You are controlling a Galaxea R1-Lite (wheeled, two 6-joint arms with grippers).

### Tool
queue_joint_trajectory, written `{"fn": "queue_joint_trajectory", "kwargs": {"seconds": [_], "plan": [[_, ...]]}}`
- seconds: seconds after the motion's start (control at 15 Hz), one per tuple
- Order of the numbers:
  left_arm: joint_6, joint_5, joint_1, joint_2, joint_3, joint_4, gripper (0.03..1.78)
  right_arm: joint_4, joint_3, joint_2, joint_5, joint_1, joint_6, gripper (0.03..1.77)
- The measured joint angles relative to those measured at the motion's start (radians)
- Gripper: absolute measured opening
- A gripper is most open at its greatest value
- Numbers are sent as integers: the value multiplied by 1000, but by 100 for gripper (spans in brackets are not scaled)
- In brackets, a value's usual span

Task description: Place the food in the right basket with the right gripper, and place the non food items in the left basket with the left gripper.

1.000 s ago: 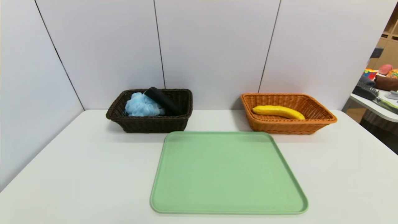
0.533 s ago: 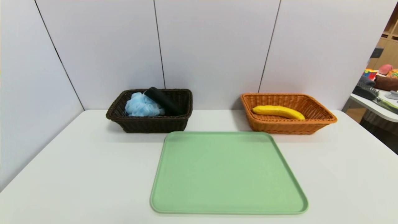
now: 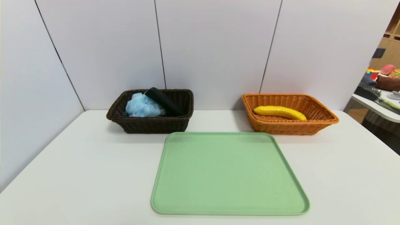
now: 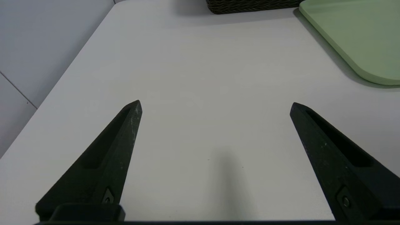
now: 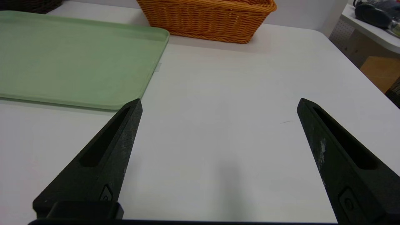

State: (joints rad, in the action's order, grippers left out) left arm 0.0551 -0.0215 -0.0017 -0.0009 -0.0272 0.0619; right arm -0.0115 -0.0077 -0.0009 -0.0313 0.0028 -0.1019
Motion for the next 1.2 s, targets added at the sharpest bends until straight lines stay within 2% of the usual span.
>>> {"fn": "queue_joint_trajectory", "kwargs": {"seconds": [0.2,0.47,1.2], "plan": [[-17,4,0,0,1,0,169,14,3,0,1,0,62,171],[-18,5,0,0,1,0,169,15,6,0,8,0,98,171],[-19,5,0,0,1,1,169,10,1,0,10,0,109,171]]}}
